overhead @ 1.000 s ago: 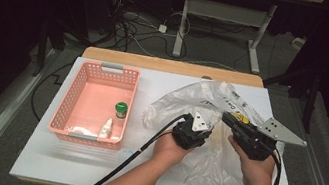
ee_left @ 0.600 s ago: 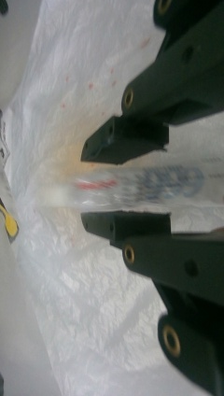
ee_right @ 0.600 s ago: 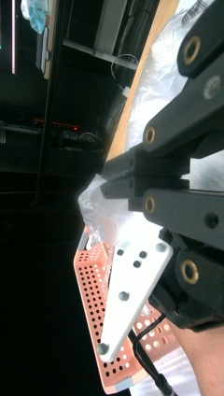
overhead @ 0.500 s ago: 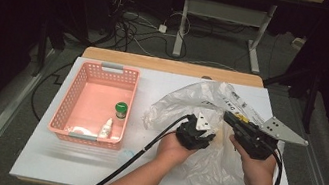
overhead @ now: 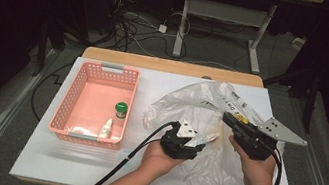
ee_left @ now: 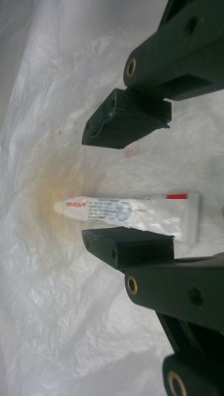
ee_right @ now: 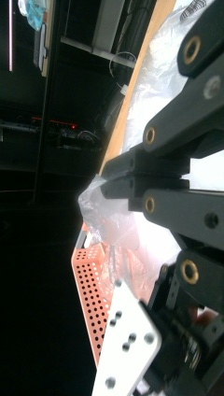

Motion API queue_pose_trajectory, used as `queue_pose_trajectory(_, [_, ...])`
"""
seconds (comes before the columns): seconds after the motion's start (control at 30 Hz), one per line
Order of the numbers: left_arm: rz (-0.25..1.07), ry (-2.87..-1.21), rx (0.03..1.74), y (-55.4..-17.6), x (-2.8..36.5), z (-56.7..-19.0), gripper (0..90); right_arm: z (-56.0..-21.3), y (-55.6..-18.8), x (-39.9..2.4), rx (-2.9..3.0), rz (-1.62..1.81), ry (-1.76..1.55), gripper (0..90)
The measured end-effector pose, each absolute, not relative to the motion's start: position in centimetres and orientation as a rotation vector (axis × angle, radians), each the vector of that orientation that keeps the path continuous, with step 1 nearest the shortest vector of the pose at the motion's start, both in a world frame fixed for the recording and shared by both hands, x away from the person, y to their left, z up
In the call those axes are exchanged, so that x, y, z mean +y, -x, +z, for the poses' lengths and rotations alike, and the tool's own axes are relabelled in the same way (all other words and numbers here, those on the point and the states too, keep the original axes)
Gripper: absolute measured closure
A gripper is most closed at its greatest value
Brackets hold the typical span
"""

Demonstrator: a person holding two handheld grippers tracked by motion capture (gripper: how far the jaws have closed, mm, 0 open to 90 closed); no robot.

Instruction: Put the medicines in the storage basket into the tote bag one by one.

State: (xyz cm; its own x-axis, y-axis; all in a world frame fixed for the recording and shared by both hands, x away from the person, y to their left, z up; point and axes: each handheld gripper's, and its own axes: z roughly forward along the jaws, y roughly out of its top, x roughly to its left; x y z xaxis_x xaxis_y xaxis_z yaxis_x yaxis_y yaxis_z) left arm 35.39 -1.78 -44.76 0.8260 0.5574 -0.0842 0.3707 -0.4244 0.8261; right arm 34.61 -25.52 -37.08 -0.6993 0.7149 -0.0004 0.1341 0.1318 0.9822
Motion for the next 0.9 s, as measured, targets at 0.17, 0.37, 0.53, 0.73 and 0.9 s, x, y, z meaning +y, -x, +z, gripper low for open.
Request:
queue_pose_trajectory(0.17, [0.233,-2.053,0.681,-34.0,-0.1,-44.8,43.9,-37.1,-34.5,-25.4,1.938,1.600,-0.818,90.0])
queue_pose_trajectory(0.37, [0.238,-2.028,0.694,-32.8,1.7,-44.9,35.5,-37.1,-34.6,-25.4,1.939,1.599,-0.817,90.0])
queue_pose_trajectory(0.53, [0.214,-2.041,0.687,-32.1,2.9,-44.7,26.9,-37.1,-34.5,-25.5,1.940,1.594,-0.815,90.0])
queue_pose_trajectory(0.73, [0.226,-2.027,0.683,-31.0,4.3,-43.7,14.7,-37.2,-34.4,-25.5,1.940,1.590,-0.820,90.0])
queue_pose_trajectory(0.9, [0.249,-1.998,0.687,-30.2,5.3,-43.2,8.4,-37.2,-34.4,-25.5,1.938,1.588,-0.820,90.0])
